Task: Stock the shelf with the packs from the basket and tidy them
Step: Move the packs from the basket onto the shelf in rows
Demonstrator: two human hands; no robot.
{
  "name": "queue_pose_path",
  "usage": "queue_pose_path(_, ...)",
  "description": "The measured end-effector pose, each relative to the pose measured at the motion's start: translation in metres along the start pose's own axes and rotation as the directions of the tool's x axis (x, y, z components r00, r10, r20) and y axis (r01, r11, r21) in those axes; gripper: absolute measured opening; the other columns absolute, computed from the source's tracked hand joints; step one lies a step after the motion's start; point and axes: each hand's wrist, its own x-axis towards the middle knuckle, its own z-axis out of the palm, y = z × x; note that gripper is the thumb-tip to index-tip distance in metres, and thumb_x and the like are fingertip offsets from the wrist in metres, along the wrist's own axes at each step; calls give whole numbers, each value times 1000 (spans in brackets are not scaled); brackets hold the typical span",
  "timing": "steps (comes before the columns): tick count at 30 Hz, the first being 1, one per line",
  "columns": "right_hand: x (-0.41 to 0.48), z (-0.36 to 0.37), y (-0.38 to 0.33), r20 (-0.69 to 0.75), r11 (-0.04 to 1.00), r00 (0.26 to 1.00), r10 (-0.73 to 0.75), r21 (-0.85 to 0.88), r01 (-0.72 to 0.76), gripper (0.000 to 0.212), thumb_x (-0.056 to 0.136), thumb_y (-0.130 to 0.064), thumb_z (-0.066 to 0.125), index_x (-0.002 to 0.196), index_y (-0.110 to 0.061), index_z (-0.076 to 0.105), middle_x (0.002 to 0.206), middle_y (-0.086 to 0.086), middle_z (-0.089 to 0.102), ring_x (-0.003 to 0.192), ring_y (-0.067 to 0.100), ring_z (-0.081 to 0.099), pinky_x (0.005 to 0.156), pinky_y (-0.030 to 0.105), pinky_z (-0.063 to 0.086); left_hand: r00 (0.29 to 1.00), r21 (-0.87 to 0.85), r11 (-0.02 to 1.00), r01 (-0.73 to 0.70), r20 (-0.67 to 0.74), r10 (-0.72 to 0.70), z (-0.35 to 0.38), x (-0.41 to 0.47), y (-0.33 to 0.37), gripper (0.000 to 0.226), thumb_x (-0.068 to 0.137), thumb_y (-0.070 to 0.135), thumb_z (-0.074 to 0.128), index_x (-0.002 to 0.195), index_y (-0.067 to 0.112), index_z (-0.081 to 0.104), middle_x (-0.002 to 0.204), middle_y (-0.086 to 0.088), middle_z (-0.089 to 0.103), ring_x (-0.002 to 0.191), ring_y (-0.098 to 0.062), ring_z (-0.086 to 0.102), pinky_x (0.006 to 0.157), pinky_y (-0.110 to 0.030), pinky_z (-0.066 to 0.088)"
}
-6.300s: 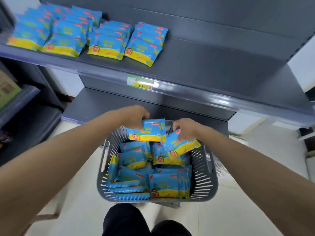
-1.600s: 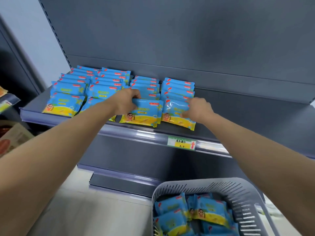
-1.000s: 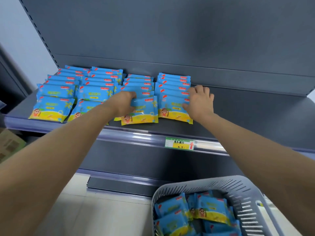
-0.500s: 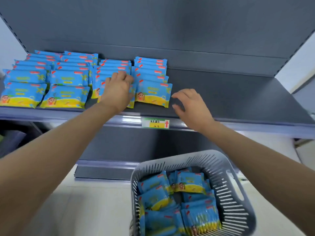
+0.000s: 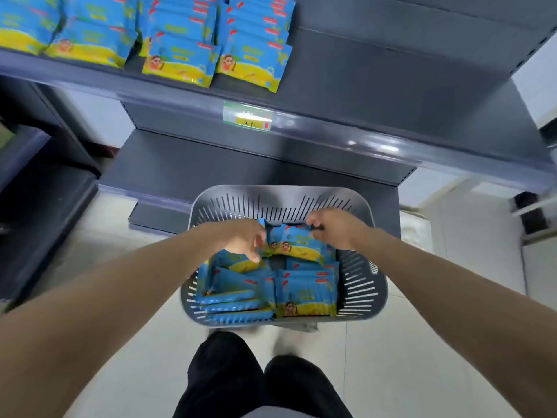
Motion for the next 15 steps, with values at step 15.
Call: queue_pose_path(15,19,74,-4,514,974,854,80,-222,43,56,88,-38,59,131,-5,50,132,16,55,118,32,54,96,40,46,976,153,974,165,120,-184,64,-29,-13,26,85,18,63,111,12,64,96,-2,57,88,-22,52,86,-36,48)
